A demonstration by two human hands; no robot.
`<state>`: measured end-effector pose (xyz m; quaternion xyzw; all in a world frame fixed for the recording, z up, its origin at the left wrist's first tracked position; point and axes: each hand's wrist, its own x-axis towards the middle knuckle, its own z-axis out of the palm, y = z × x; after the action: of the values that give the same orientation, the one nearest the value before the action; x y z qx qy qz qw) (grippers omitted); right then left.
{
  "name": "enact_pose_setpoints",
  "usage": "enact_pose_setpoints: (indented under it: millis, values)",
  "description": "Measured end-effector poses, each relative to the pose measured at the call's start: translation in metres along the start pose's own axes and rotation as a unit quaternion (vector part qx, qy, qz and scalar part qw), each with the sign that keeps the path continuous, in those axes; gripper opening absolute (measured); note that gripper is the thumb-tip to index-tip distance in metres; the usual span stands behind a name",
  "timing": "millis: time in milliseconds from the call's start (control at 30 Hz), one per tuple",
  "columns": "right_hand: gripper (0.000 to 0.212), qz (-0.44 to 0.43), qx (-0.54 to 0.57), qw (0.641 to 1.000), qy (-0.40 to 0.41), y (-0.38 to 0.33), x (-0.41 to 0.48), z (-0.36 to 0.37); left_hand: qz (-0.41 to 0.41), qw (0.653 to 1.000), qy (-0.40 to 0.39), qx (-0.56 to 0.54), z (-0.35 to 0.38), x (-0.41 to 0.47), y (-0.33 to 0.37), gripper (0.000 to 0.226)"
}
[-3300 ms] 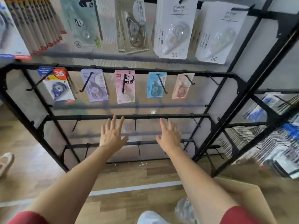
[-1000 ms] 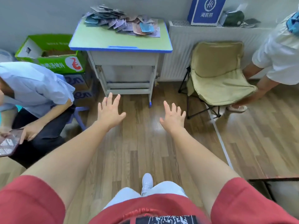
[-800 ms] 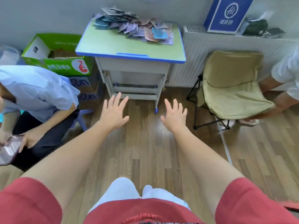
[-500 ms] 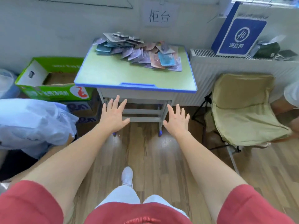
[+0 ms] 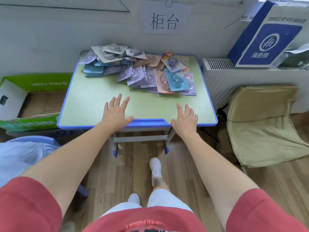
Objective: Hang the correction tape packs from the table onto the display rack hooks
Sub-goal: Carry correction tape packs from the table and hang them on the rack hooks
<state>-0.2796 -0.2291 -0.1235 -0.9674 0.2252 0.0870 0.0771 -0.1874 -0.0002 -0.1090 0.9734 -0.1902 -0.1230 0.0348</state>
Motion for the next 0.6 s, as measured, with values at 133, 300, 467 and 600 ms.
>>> enact_pose_setpoints:
  millis: [133,300,467,600]
  values:
    - [0.068,0.0,0.028,0.999,0.031,-0.003,0.07,-0.014,-0.021,0.999,0.01,-0.022,-0.01,0.06,0.003,0.079]
    - [0.066,-0.026,0.037,0.997,0.055,-0.001,0.157,-0.035,-0.049,0.995,0.069,-0.051,-0.038,0.132,0.009,0.078]
    - [0.069,-0.05,0.034,0.998,0.036,-0.004,0.217,-0.05,-0.049,0.99,0.133,-0.023,-0.059,0.181,0.009,0.075]
    - [0.072,-0.067,0.036,0.997,0.024,-0.013,0.25,-0.055,-0.073,0.987,0.142,-0.001,-0.072,0.215,-0.006,0.075]
